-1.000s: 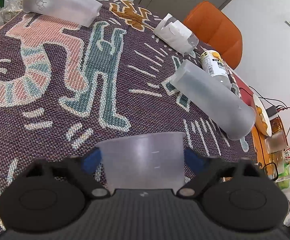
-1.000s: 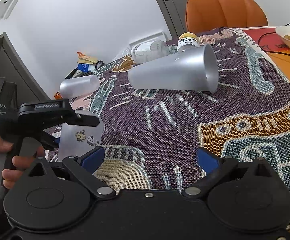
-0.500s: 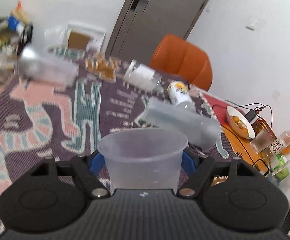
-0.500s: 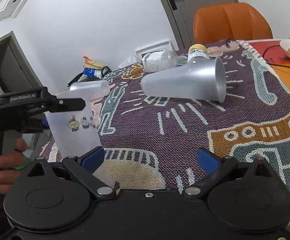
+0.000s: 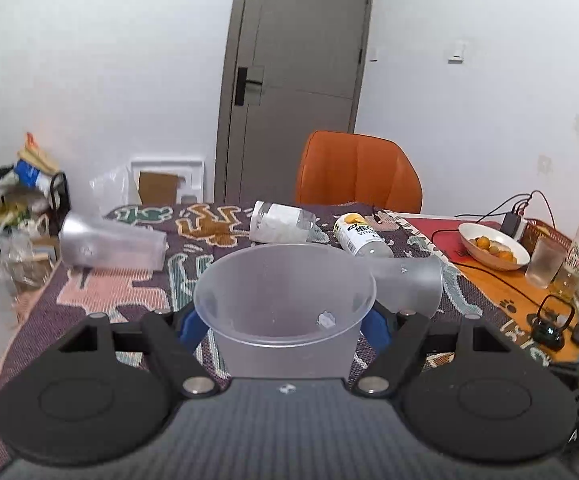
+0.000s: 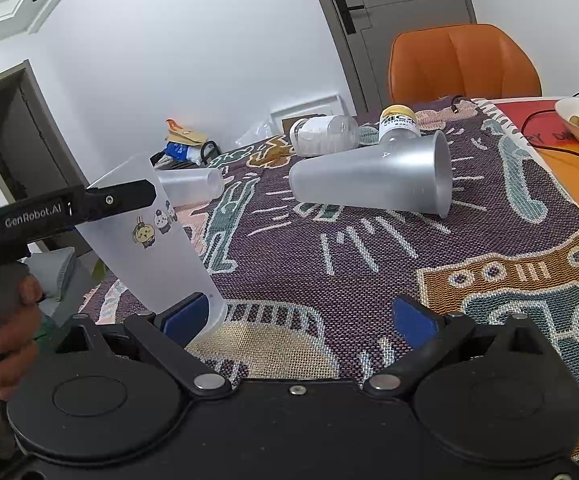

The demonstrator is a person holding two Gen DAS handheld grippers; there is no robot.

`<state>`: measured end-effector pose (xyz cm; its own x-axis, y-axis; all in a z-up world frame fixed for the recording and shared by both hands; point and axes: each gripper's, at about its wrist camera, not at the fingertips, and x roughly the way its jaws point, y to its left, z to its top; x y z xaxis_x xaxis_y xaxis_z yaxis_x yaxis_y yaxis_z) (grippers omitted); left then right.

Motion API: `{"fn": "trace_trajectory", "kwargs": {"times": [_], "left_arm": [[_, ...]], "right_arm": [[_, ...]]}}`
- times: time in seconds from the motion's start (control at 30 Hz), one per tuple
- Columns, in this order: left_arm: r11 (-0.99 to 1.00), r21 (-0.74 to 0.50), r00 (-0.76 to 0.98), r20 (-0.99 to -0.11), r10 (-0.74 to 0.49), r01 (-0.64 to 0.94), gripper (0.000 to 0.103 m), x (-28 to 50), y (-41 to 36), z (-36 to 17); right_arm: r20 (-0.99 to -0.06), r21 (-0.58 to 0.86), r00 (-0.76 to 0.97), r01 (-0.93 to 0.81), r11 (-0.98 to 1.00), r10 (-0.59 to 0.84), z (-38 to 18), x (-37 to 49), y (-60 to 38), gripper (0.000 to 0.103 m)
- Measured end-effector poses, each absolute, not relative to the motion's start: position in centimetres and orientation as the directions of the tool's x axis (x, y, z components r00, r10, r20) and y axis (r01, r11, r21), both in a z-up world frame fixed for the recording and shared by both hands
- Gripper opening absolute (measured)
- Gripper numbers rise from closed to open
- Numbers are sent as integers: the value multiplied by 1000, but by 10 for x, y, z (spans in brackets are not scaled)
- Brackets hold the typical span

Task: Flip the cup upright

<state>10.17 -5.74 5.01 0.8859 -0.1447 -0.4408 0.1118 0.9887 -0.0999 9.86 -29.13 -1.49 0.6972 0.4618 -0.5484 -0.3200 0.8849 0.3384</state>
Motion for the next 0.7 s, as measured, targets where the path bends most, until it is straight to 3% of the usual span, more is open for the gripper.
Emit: {"fn": "trace_trajectory", "kwargs": {"times": [0.3,0.37,0.43,0.5,0.7], "left_arm": [[990,-73,877,-460,-139,119,78,100,-62,33],[988,-82,863,-481,-152,129,80,99,-61,31],[985,-97,854,-492,-170,140,92,96,-60,32],[984,-101,854,-491,-175,144,96,91,-59,33],[984,-114,850,-496,-179,140,98,76,-53,40]], "right_arm": [[-555,335,700,-307,891,450,-18,96,-294,100],[-556,335,699,-306,891,449,-19,95,-294,100],[-557,334,698,-309,890,451,-19,93,-293,100],[-554,333,698,-314,889,454,-18,91,-292,100],[-539,323,703,-336,885,464,-11,82,-286,100]]}}
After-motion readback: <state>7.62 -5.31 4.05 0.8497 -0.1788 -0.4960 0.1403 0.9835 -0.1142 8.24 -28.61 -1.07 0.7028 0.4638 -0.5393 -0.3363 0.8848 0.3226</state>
